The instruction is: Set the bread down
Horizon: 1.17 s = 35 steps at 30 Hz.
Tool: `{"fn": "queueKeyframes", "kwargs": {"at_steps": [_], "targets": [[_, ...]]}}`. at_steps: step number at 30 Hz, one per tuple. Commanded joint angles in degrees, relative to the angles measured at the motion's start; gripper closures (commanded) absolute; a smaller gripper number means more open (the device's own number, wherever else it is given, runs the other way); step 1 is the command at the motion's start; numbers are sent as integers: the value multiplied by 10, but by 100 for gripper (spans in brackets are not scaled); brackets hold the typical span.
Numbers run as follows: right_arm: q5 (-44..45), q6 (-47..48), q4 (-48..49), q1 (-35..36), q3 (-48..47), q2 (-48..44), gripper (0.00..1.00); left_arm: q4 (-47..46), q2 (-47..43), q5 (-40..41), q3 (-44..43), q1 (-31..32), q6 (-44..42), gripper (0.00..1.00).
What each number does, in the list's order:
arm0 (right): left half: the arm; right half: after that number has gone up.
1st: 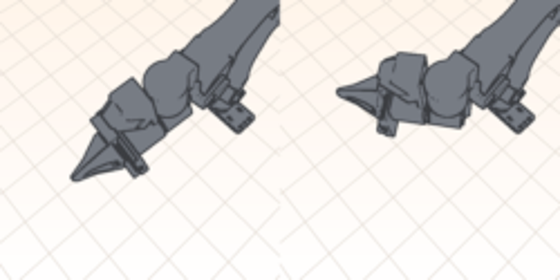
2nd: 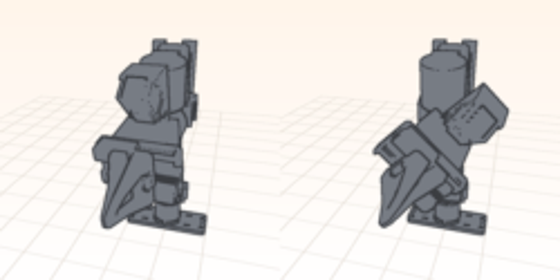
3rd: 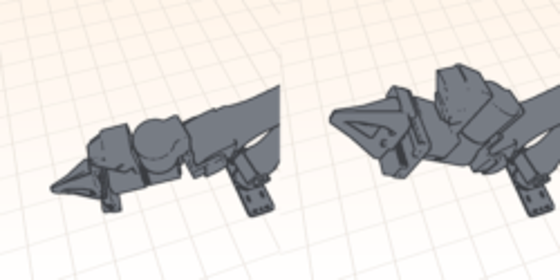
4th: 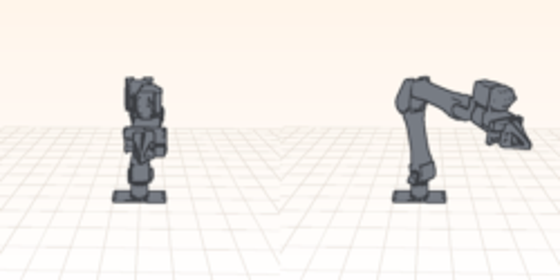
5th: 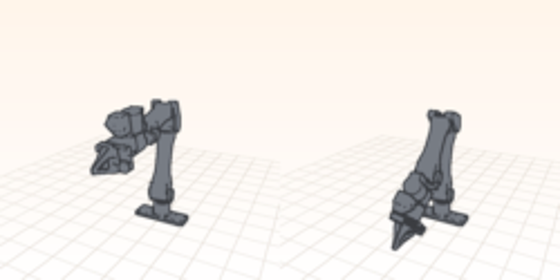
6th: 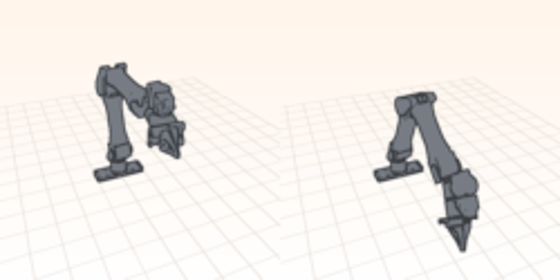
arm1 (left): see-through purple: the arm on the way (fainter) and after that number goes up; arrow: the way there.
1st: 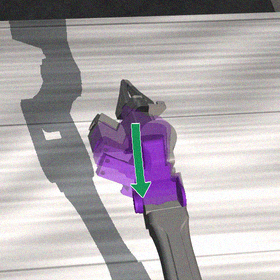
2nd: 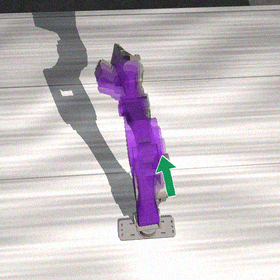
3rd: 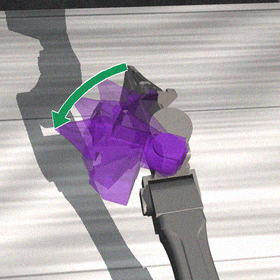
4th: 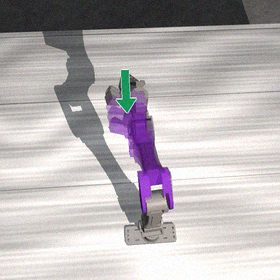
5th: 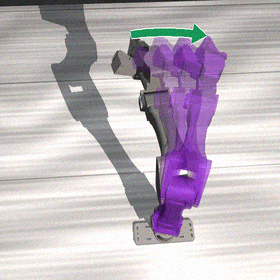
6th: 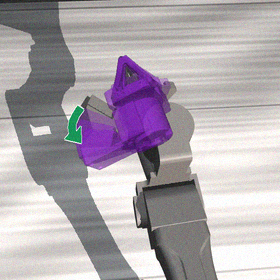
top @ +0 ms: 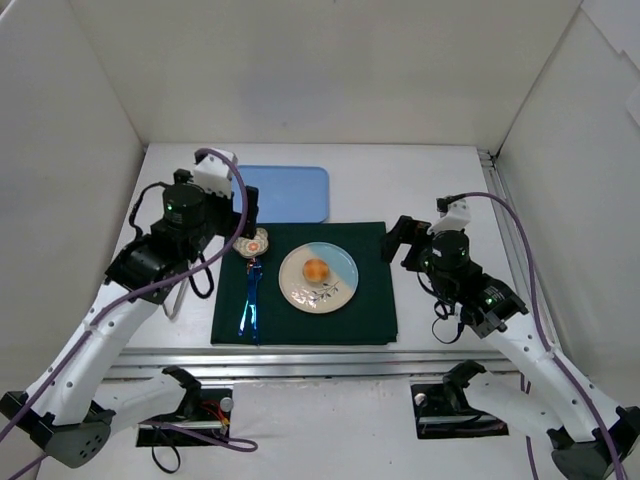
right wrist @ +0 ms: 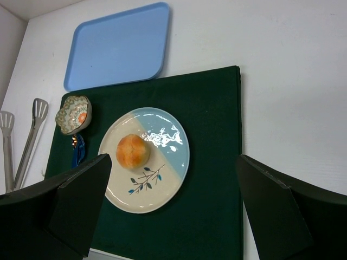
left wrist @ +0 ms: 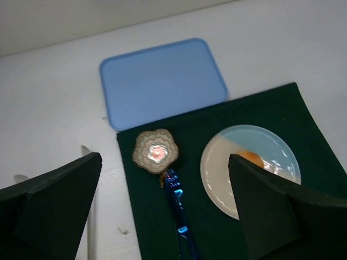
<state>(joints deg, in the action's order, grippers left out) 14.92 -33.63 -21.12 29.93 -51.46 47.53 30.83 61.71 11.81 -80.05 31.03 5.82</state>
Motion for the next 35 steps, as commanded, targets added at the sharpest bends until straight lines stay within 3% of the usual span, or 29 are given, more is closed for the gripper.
{"fn": "queueKeyframes", "kwargs": {"at_steps": [1,3,7,12,16,35], "targets": [[13,13,27,-4,-28,5,2,-101,-23,-73,49,16,59,0],[1,21,28,-3,-29,2,2,-132,-36,-99,74,45,87,1],[1,25,29,-2,-26,-5,2,-146,-66,38,120,84,77,1],[-4,27,36,-2,-22,5,2,-190,-114,65,206,109,64,1],[-23,35,42,-3,-25,22,2,-188,-112,120,196,144,29,1],[-37,48,55,-2,-16,3,2,-170,-82,128,174,151,18,0]]}}
